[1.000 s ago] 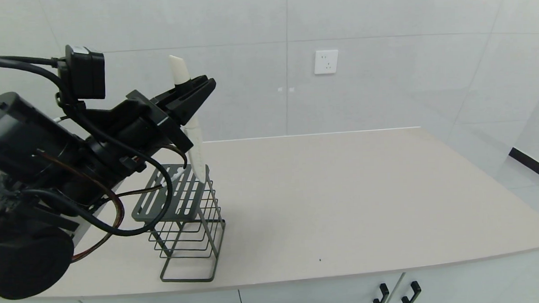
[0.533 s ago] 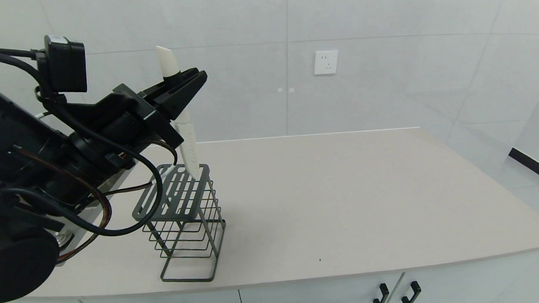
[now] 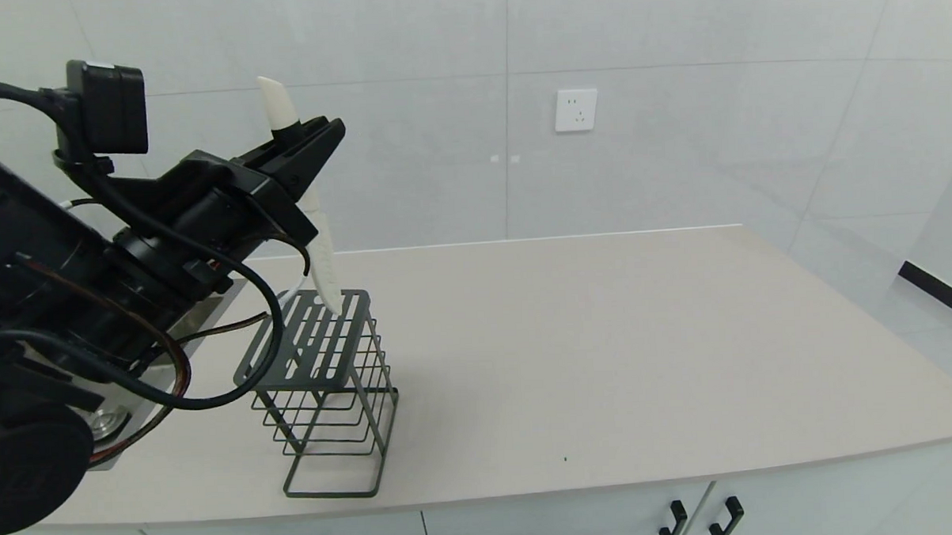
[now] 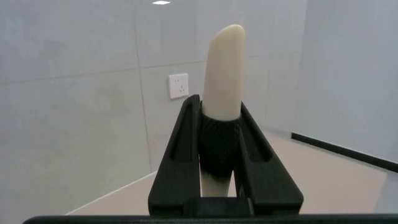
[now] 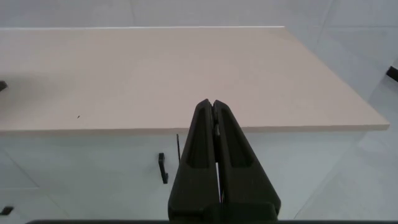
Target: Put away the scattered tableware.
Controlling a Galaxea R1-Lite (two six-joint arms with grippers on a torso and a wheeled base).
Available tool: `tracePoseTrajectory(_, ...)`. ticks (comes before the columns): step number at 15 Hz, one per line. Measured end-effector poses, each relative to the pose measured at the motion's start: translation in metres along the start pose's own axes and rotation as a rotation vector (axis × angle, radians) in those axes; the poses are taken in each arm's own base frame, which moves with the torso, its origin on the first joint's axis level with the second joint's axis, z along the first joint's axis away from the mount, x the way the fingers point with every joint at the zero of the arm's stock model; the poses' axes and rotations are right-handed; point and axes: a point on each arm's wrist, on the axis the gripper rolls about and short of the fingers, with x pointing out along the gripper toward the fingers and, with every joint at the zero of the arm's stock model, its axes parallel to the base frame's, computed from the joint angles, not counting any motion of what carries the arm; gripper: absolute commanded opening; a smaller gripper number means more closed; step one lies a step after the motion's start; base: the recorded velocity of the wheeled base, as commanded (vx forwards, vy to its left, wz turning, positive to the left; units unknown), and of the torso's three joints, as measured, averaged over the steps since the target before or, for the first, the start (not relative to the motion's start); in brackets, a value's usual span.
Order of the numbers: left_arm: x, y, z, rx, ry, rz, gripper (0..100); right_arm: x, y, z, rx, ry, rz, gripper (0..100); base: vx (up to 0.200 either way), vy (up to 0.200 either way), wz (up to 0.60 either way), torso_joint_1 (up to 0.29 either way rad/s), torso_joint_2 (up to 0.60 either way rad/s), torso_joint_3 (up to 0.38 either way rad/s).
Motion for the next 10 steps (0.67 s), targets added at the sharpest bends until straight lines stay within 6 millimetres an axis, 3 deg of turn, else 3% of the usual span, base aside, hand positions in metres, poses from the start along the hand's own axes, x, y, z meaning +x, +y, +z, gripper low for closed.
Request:
tracePoseTrajectory(6, 0.001, 0.004, -0.005, 0.008, 0.017, 0.121, 0, 0.0, 0.0, 0.0, 0.005, -0.002, -0.014, 0, 0.0, 0.0, 0.0, 0.0, 0.0, 0.0)
tracePoseTrajectory(10, 0.019, 0.007, -0.016, 0.06, 0.039, 0.197, 0, 0.0, 0.0, 0.0, 0.004, -0.003, -0.002, 0, 0.0, 0.0, 0.0, 0.0, 0.0, 0.0)
